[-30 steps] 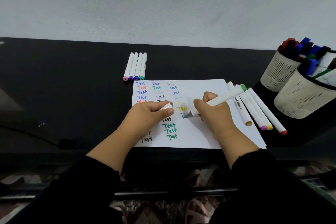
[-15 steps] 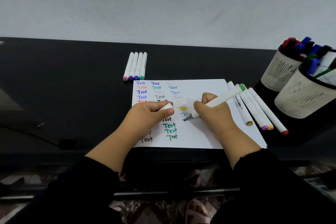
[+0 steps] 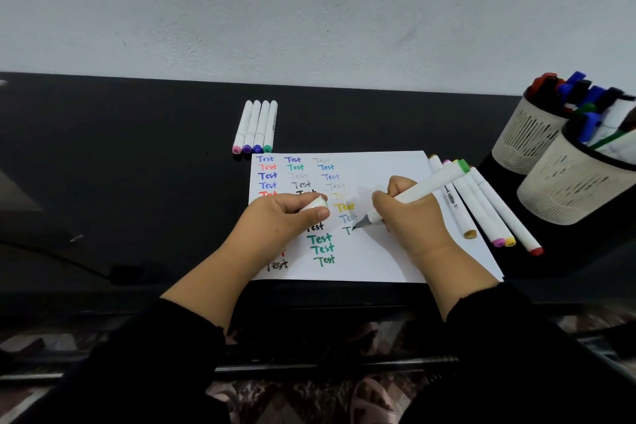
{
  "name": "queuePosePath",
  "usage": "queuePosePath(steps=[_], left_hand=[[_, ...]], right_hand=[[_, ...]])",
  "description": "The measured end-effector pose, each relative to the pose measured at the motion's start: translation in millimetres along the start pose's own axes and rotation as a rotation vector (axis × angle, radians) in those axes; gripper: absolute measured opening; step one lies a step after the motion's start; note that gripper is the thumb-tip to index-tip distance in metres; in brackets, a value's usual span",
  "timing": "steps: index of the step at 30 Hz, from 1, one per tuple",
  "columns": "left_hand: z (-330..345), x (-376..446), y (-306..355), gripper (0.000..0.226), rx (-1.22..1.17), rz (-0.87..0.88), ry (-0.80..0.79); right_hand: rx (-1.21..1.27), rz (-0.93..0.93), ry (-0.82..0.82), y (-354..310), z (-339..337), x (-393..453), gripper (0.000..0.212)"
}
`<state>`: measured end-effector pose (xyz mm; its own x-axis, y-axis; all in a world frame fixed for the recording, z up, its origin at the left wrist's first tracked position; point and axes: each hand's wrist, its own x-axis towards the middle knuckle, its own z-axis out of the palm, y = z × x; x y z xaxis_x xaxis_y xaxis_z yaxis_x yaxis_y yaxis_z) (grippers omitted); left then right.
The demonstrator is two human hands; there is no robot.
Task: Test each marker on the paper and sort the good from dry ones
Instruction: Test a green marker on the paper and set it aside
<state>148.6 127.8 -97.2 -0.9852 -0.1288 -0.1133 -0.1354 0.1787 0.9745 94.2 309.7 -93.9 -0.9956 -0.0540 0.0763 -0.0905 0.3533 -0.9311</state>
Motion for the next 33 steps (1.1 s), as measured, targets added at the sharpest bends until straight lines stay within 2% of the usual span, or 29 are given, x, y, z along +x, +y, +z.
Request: queuePosePath(steps=[33], left_hand=[[1.2, -2.3, 3.8, 0.017, -0.016, 0.011, -0.003]], right_hand=[[0.08, 0.018, 0.014, 0.5, -3.2, 1.0, 0.042]])
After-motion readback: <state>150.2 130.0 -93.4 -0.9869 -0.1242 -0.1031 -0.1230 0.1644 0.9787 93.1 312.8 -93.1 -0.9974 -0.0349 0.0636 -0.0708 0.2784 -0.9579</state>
